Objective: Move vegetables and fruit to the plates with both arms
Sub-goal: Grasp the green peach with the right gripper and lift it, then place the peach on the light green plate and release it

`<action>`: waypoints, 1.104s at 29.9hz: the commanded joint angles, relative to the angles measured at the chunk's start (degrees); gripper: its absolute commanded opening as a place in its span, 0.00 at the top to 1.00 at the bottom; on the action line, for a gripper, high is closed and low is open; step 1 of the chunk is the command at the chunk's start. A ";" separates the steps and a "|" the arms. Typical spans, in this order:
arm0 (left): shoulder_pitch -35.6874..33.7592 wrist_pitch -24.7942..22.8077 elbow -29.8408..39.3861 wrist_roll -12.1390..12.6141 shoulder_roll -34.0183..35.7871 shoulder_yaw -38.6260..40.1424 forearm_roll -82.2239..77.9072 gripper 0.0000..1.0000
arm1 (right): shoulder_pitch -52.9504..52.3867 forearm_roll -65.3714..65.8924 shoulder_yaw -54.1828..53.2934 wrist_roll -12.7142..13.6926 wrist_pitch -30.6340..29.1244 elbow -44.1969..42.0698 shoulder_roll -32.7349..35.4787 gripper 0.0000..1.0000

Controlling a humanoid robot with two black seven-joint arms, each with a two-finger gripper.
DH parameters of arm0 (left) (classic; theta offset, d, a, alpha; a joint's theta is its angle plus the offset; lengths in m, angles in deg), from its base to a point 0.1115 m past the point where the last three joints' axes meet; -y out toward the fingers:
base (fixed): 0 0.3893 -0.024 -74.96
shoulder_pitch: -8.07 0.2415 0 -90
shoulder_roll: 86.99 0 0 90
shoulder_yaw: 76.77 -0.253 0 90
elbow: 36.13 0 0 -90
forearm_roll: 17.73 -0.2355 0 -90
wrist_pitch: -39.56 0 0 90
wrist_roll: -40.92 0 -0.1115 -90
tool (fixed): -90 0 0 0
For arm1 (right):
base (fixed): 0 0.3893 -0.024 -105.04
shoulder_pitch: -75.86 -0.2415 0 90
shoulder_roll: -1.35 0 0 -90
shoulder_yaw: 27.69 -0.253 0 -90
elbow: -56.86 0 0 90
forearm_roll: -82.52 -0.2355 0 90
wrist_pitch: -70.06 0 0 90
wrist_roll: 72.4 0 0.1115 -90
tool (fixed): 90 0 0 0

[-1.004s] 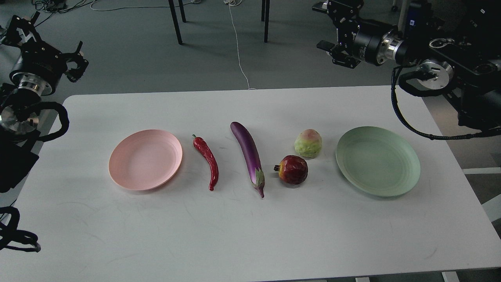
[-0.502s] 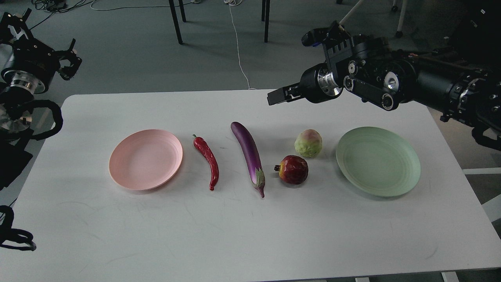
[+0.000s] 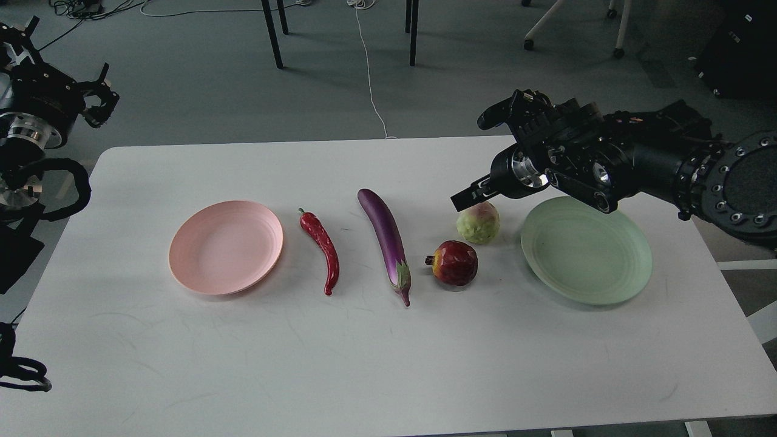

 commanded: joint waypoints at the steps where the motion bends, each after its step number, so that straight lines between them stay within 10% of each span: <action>1: 0.09 0.00 -0.01 -0.01 0.09 0.00 -0.09 0.02 | 2.69 -0.01 -0.24 0.00 0.45 -2.14 -0.28 0.07; 15: 0.89 0.00 -0.01 0.08 0.88 -0.09 -0.09 0.02 | 4.72 0.08 0.20 -0.62 0.71 -3.55 -2.13 0.52; 33: 0.62 0.00 0.17 0.17 1.67 0.00 -0.09 0.02 | -1.88 4.82 0.47 -0.53 1.85 10.15 21.58 0.52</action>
